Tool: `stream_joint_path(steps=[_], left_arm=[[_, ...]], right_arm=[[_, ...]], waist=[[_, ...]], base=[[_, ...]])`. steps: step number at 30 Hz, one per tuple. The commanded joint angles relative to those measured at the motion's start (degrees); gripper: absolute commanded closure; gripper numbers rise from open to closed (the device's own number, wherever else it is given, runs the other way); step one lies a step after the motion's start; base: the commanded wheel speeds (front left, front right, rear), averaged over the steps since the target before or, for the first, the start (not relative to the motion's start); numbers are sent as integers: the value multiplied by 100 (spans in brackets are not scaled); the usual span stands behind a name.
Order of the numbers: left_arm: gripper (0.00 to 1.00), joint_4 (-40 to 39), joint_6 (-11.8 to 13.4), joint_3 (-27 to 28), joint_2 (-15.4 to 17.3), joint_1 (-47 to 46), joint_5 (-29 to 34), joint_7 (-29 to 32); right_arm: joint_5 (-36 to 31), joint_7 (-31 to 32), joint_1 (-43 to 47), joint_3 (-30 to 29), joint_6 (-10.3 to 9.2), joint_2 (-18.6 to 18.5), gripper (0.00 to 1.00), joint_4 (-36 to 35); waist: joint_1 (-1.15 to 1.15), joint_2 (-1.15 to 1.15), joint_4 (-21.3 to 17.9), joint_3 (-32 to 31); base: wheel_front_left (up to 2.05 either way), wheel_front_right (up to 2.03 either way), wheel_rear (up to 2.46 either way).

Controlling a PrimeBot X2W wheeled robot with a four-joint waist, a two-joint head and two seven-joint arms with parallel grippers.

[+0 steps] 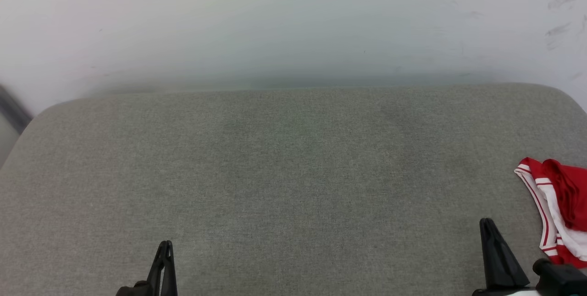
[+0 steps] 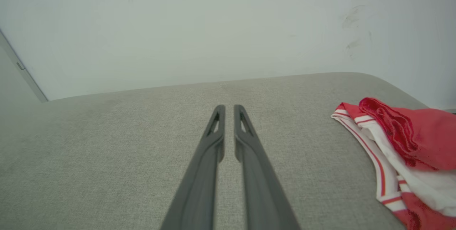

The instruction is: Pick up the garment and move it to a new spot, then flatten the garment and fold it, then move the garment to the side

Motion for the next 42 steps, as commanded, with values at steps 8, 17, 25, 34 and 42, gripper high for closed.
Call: stream_joint_path(steps=[8, 17, 25, 34, 42], left_arm=[[100, 113, -134, 14, 76, -228, -1301, 202], [100, 293, -260, 31, 124, -437, -2220, 363], [100, 441, -369, 57, 158, -618, -3052, 514], [100, 573, -478, 97, 187, -801, -3894, 677], [100, 660, -565, 140, 203, -942, -4568, 818]], right_arm=[[1203, 236, -194, 20, 0, -51, 100, 81], [2051, 413, -342, 24, -1, -83, 100, 168], [2819, 582, -468, 20, -1, -106, 100, 243], [3597, 760, -600, 7, -1, -124, 100, 320], [4226, 909, -705, -8, -1, -134, 100, 385]], waist=[[0, 0, -12, 15], [0, 0, -20, 26], [0, 0, -29, 37], [0, 0, -39, 49], [0, 0, -47, 61]], base=[[0, 0, 0], [0, 0, 0], [0, 0, 0], [0, 0, 0], [0, 0, 0]])
